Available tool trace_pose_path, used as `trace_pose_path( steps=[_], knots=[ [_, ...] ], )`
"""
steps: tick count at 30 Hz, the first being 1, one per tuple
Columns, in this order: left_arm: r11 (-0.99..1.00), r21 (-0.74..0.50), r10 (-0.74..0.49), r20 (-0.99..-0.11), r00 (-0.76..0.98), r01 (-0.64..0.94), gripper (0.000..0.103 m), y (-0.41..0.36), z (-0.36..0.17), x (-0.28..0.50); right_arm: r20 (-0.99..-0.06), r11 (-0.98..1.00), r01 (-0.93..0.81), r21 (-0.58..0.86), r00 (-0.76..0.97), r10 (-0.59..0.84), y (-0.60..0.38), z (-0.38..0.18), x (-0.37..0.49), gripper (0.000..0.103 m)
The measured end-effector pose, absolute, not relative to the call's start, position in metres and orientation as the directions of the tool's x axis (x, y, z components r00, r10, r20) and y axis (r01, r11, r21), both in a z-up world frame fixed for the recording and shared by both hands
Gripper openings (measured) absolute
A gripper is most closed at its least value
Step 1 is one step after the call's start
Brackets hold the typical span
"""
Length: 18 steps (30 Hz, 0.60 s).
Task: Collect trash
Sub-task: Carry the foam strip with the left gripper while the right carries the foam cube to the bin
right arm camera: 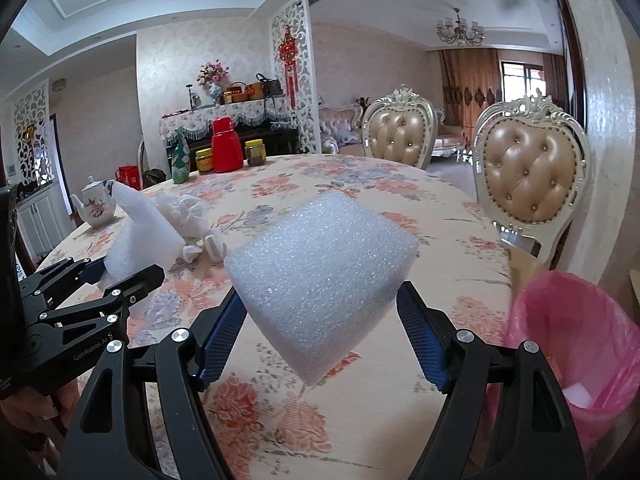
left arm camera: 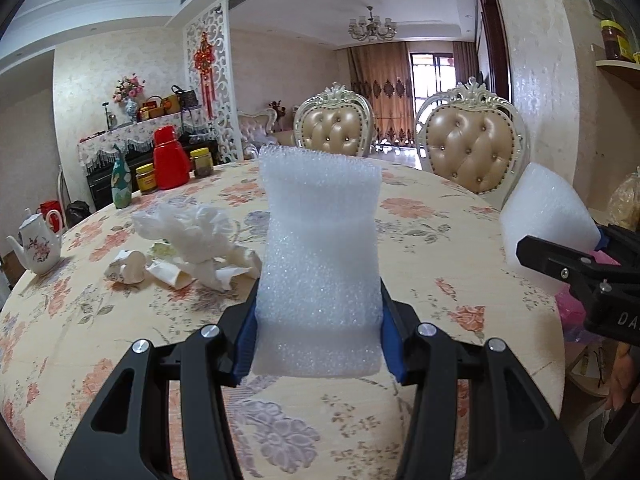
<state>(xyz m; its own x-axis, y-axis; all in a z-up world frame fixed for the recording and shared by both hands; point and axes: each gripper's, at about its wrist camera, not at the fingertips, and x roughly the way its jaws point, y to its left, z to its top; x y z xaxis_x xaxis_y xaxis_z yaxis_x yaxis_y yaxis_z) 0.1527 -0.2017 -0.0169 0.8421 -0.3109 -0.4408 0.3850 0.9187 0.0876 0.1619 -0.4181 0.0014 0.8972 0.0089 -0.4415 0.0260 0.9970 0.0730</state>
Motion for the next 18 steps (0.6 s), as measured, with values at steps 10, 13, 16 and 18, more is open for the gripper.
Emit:
trace_pose_path(
  steps=[10, 13, 16, 18],
  knots=[
    [0.884, 0.085, -0.375, -0.458, 0.806, 0.459, 0.05, -0.233, -0.02, 0.151, -0.432, 0.993, 0.094, 0.078, 0.9, -0.051, -0.448, -0.002, 0.145, 0.073],
    [0.865, 0.078, -0.41, -0.46, 0.788, 0.496, 0.05, -0.249, -0.019, 0.149, -0.429, 0.989, 0.127, 0.081, 0.9, -0.08, -0.461, -0.003, 0.137, 0.073],
    [0.84, 0.071, -0.452, -0.454, 0.768, 0.537, 0.05, -0.266, -0.018, 0.145, -0.429, 0.982, 0.17, 0.085, 0.896, -0.118, -0.479, -0.004, 0.127, 0.073],
    [0.823, 0.06, -0.483, -0.451, 0.751, 0.565, 0.05, -0.278, -0.017, 0.142, -0.428, 0.975, 0.205, 0.087, 0.891, -0.149, -0.493, -0.003, 0.12, 0.074]
  ],
)
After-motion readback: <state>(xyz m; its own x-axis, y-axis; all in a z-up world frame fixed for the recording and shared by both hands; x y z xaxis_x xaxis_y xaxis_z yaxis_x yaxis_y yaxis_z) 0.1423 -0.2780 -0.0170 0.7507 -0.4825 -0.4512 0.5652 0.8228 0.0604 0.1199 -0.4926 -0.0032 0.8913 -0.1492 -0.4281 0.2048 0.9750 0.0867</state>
